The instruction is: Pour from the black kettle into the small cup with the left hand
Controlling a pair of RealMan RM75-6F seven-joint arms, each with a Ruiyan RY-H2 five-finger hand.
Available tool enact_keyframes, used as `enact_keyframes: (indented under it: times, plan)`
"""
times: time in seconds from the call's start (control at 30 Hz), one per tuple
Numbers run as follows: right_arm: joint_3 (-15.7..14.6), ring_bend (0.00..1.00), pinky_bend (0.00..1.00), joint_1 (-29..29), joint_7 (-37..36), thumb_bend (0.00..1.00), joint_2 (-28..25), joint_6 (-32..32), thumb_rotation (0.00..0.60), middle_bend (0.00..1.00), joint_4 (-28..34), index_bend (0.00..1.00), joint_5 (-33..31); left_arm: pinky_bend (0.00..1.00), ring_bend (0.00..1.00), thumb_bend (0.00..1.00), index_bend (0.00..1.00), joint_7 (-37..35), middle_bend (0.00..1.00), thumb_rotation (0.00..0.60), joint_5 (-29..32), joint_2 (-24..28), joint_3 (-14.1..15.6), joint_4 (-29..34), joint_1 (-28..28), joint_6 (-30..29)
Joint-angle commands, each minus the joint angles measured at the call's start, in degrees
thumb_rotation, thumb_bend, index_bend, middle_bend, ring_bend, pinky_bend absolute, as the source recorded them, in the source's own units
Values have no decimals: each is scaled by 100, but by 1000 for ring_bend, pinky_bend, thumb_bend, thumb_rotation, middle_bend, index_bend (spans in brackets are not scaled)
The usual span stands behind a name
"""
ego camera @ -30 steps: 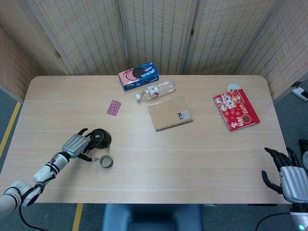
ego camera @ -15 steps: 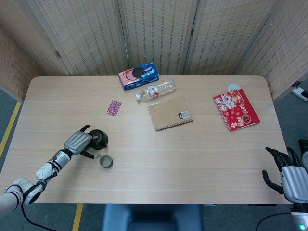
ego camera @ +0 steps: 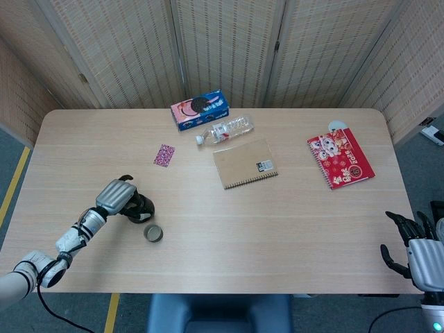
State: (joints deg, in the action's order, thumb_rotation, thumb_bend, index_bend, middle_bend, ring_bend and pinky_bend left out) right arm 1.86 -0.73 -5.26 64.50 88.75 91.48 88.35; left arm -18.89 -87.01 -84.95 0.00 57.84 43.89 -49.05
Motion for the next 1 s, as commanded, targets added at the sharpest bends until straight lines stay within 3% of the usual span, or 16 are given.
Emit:
enact_keyframes:
  times: [0.03,0.37,0.67,1.0]
  plan:
    - [1,226,50,-6,-21,450,10,8,556,245,-21,143,-4,331,938,194,1000,3,1000,359,45,-8,-44,-12,13,-4]
    - [5,225,47,-11,-96,450,49,13,558,245,-104,143,-10,343,938,193,1000,-71,1000,349,236,95,-175,91,11,47]
    - [11,225,47,5,-114,449,46,-16,564,246,-114,143,-17,507,963,203,1000,218,1000,347,591,185,-420,402,-57,-25]
    - [60,224,47,35,-8,449,-104,74,574,246,38,143,79,572,987,417,1000,1050,1000,344,1077,423,-651,1159,-269,-284]
